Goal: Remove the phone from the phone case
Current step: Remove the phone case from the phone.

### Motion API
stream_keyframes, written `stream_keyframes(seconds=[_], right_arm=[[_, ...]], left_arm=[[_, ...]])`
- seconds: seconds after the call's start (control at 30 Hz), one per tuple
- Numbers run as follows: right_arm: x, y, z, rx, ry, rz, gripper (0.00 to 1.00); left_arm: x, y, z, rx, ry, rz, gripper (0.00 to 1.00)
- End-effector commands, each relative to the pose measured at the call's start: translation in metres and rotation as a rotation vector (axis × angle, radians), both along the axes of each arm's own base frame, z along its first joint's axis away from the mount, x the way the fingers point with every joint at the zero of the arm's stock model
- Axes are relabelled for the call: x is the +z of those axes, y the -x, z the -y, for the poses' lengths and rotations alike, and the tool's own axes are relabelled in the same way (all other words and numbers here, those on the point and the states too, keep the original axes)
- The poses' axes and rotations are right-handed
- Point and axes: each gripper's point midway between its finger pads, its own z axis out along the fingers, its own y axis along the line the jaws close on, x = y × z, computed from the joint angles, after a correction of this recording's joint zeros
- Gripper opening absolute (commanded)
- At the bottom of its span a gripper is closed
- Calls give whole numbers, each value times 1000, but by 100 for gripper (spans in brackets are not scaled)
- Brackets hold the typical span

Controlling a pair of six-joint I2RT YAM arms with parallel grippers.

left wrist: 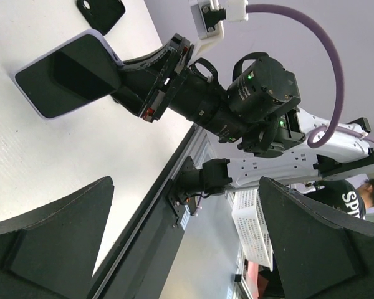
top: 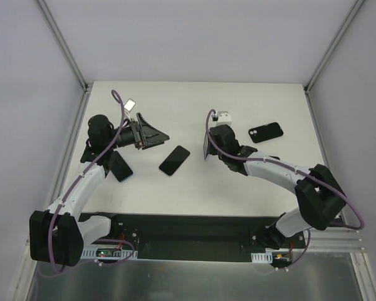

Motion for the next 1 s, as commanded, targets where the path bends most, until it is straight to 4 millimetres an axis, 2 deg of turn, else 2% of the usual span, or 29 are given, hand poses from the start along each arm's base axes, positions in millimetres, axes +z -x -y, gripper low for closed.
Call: stream_keyframes(seconds=[0.0,0.37,0.4,0.5,0.57,0.7,0.73,0.8,0.83,0.87,0.97], right_arm=[[-82,27,21,7,144,-251,5],[-101,10,19,19,171,-297,7],[-100,10,16,34,160,-295,1],[-90,12,3,107,107,-265,1],[-81,19,-2,169,79,-239,1],[-68,34,3,245,118,-192,2],[-58,38,1,263,117,-167,1],[-57,47,12,277,174,-170,1],[-46,48,9,293,163,-142,1],[-51,58,17,303,193,-181,2],[-40,74,21,352,188,-195,2]], left_arm=[[7,1,1,1,5,40,99],[-6,-2,2,12,-3,1,99],[-10,-3,3,21,-7,-9,99],[-24,-10,9,33,-21,-62,99],[-42,-21,13,42,-30,-146,99],[-56,-41,24,39,-34,-247,93],[-61,-43,27,37,-45,-267,93],[-67,-42,40,1,-80,-263,92],[-75,-41,43,6,-109,-289,92],[-80,-43,47,-1,-137,-279,91],[-94,-35,60,-39,-173,-293,89]])
